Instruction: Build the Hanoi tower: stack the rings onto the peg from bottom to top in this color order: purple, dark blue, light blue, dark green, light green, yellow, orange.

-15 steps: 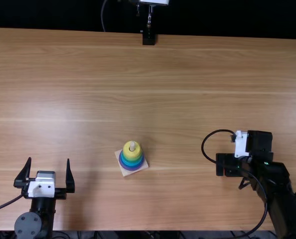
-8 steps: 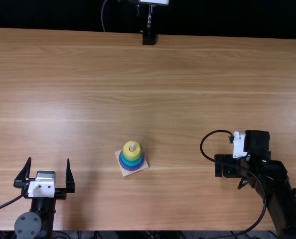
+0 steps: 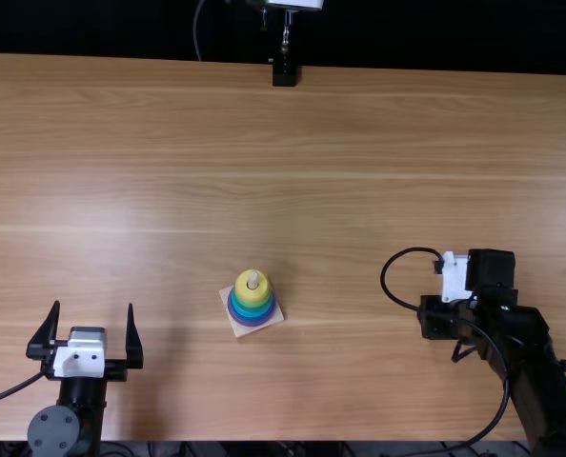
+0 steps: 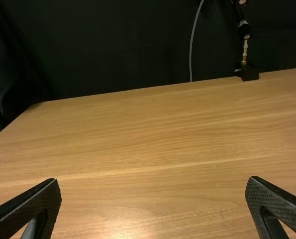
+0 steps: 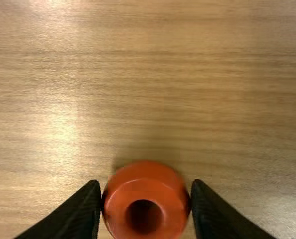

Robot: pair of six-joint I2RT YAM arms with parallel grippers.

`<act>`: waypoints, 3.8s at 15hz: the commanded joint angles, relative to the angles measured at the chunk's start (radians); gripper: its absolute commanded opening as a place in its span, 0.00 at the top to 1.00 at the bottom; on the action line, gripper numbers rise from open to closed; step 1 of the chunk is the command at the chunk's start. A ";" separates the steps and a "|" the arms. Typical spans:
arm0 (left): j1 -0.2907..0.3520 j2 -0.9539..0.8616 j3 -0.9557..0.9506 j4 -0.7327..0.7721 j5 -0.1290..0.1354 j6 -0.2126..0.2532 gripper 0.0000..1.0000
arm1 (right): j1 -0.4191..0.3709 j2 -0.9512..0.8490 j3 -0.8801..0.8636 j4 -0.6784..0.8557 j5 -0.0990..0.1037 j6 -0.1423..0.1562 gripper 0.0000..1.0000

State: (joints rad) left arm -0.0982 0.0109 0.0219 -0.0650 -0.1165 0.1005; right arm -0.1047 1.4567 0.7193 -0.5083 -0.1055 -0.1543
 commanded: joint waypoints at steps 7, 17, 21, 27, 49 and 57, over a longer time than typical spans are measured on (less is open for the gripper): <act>-0.001 -0.011 -0.022 -0.005 -0.003 0.004 0.00 | 0.011 0.005 0.000 -0.010 -0.033 0.003 1.00; -0.001 -0.011 -0.022 -0.005 -0.003 0.004 0.00 | 0.270 0.001 0.402 -0.341 -0.033 0.007 1.00; -0.001 -0.011 -0.022 -0.005 -0.003 0.004 0.00 | 0.416 0.005 0.594 -0.492 -0.033 0.005 1.00; -0.001 -0.011 -0.022 -0.005 -0.003 0.004 0.00 | 0.589 0.047 0.835 -0.638 -0.033 0.003 1.00; -0.001 -0.011 -0.022 -0.005 -0.003 0.004 0.00 | 0.843 0.295 1.089 -0.621 -0.033 0.051 1.00; -0.001 -0.011 -0.022 -0.005 -0.003 0.004 0.00 | 0.844 0.329 1.111 -0.621 -0.033 0.051 1.00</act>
State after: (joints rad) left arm -0.0982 0.0109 0.0219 -0.0650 -0.1169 0.1005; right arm 0.7265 1.7710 1.8004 -1.1301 -0.1345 -0.1059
